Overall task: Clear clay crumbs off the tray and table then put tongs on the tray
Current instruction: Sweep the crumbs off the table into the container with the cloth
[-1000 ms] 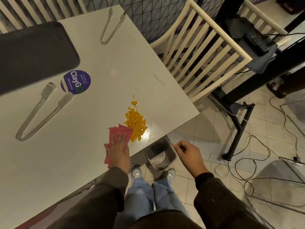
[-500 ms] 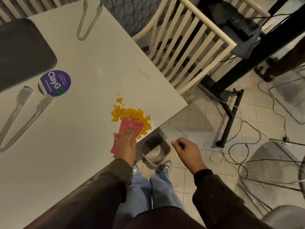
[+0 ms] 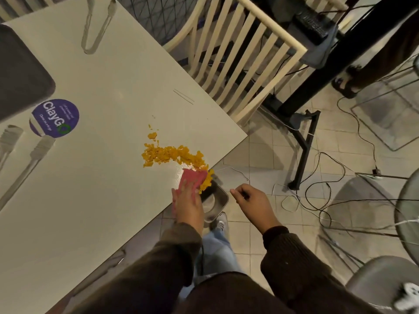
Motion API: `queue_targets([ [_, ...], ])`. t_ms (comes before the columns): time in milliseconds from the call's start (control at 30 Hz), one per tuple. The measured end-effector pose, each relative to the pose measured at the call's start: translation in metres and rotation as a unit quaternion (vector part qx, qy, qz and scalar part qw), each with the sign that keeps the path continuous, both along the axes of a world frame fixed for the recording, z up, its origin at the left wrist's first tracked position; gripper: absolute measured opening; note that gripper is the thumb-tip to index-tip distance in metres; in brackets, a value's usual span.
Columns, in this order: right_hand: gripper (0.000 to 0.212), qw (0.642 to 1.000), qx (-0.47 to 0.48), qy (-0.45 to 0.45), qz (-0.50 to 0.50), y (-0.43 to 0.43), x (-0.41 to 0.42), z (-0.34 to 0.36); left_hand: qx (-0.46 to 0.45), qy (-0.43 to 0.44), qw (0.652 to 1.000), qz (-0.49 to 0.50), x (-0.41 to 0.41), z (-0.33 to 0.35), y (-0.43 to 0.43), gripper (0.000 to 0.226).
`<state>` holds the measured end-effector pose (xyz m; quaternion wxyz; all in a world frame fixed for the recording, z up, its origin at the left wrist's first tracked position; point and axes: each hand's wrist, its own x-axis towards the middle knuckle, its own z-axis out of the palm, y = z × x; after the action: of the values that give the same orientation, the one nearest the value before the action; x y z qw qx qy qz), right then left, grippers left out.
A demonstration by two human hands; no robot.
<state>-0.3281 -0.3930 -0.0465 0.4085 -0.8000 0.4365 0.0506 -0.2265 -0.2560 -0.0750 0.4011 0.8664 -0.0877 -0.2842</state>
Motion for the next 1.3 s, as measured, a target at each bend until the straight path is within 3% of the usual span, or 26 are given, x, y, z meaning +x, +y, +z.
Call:
queue_targets([
  [200,0.026,1.000,-0.010,-0.001,-0.021,-0.004,-0.005,0.003,-0.062,0.095,0.994,-0.010,-0.029,0.003,0.007,0.034],
  [367,0.025,1.000,-0.002,-0.005,-0.018,0.001,-0.004,0.009,-0.143,0.116,0.978,0.098,-0.004,0.033,0.008,0.027],
  [667,0.024,1.000,0.002,-0.004,-0.011,-0.003,0.012,0.004,-0.230,-0.074,0.947,0.211,0.094,0.086,0.036,0.028],
  [800,0.026,1.000,0.016,-0.012,-0.002,-0.003,0.025,0.000,-0.163,-0.122,0.961,0.187,0.146,0.048,0.059,0.029],
  [1000,0.027,0.999,0.017,0.000,0.028,-0.007,0.029,-0.006,0.045,-0.126,0.988,0.074,0.178,0.001,0.053,0.040],
  [1100,0.028,0.999,0.025,0.017,0.036,-0.013,0.023,-0.010,0.042,-0.128,0.989,0.055,0.171,-0.015,0.042,0.039],
  [1300,0.025,0.999,0.031,0.020,0.036,-0.028,0.007,-0.009,-0.022,-0.045,0.989,0.142,0.156,-0.019,0.023,0.042],
])
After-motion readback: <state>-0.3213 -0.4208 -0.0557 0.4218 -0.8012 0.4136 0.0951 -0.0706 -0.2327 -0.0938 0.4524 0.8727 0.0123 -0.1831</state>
